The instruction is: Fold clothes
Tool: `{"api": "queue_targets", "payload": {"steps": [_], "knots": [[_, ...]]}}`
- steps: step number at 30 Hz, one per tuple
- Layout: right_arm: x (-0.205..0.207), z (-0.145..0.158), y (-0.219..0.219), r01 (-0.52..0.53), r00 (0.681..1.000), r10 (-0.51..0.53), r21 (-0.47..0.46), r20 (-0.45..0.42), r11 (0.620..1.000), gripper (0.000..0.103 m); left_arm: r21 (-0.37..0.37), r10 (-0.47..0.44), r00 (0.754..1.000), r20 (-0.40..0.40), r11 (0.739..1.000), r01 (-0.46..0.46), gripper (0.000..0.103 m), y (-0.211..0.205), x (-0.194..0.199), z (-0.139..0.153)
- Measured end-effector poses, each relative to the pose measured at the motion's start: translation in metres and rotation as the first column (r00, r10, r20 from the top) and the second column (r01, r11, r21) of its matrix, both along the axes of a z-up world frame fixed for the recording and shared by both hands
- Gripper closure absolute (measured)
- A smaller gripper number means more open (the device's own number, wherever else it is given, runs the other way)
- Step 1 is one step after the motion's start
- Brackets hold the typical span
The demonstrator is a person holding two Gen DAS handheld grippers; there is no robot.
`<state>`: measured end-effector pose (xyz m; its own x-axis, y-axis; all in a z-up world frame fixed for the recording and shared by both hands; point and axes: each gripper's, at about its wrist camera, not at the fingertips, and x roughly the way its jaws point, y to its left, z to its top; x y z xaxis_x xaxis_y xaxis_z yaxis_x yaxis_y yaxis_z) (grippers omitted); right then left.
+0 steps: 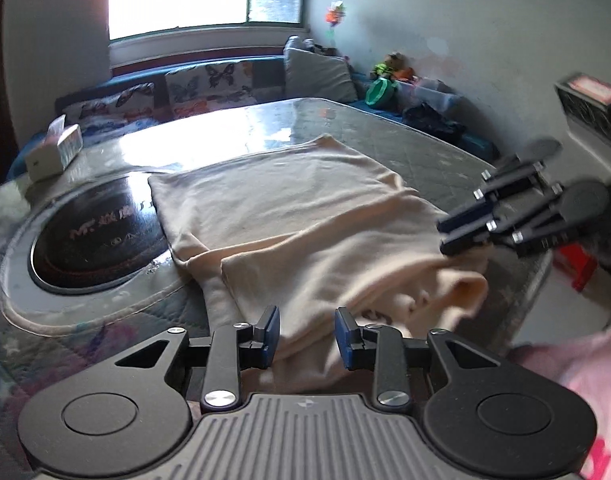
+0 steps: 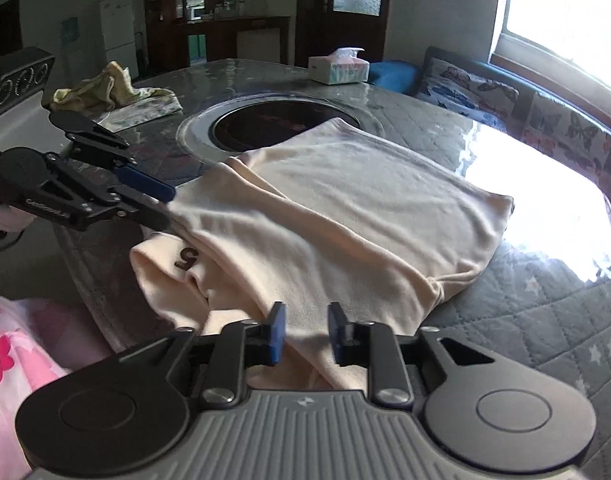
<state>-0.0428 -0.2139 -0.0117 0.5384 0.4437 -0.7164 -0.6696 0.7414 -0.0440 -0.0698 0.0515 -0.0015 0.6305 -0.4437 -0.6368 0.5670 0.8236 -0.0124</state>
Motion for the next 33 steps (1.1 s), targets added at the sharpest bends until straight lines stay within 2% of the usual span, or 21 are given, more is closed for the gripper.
{"api": "queue_targets", "payload": {"steps": [8,13,15,18,21,22,26,29,31,33], "knots": [[-0.013,0.003,-0.003,-0.05,0.999,0.05,-0.078,0.005,0.996,0.068,0.139,-0.149,0.982,0.117,0.981,0.133,0.068,-0.02,-0.033,-0.008],[-0.024,0.002,-0.004,-0.088,0.996,0.09,-0.121,0.01,0.989,0.064,0.208,-0.233,0.954,0.189,0.959,0.193,0.068,-0.035,-0.04,-0.018],[-0.029,0.002,-0.004,-0.108,0.994,0.11,-0.132,0.015,0.985,0.052,0.217,-0.25,0.947,0.2,0.954,0.206,0.068,-0.036,-0.04,-0.02],[-0.034,0.001,-0.002,-0.136,0.99,0.14,-0.147,0.021,0.98,0.051,0.202,-0.25,0.947,0.2,0.957,0.21,0.071,-0.036,-0.035,-0.021],[-0.036,-0.002,0.002,-0.157,0.986,0.164,-0.167,0.032,0.974,0.05,0.185,-0.248,0.948,0.199,0.96,0.213,0.09,-0.035,-0.029,-0.022],[-0.037,-0.003,0.004,-0.163,0.984,0.172,-0.173,0.039,0.971,0.048,0.169,-0.242,0.95,0.199,0.963,0.21,0.092,-0.034,-0.027,-0.02],[-0.039,-0.005,0.011,-0.203,0.971,0.222,-0.185,0.084,0.961,0.042,0.079,-0.193,0.963,0.19,0.98,0.181,0.095,-0.028,-0.012,-0.006],[-0.035,-0.008,0.018,-0.224,0.963,0.245,-0.176,0.112,0.959,0.042,-0.009,-0.143,0.976,0.164,0.989,0.146,0.095,-0.021,0.004,0.004],[-0.031,-0.011,0.023,-0.228,0.96,0.249,-0.163,0.126,0.96,0.045,-0.06,-0.115,0.983,0.14,0.99,0.124,0.095,-0.018,0.014,0.009],[-0.026,-0.014,0.027,-0.227,0.961,0.244,-0.136,0.127,0.964,0.054,-0.1,-0.101,0.988,0.116,0.989,0.112,0.095,-0.015,0.023,0.012]]}}
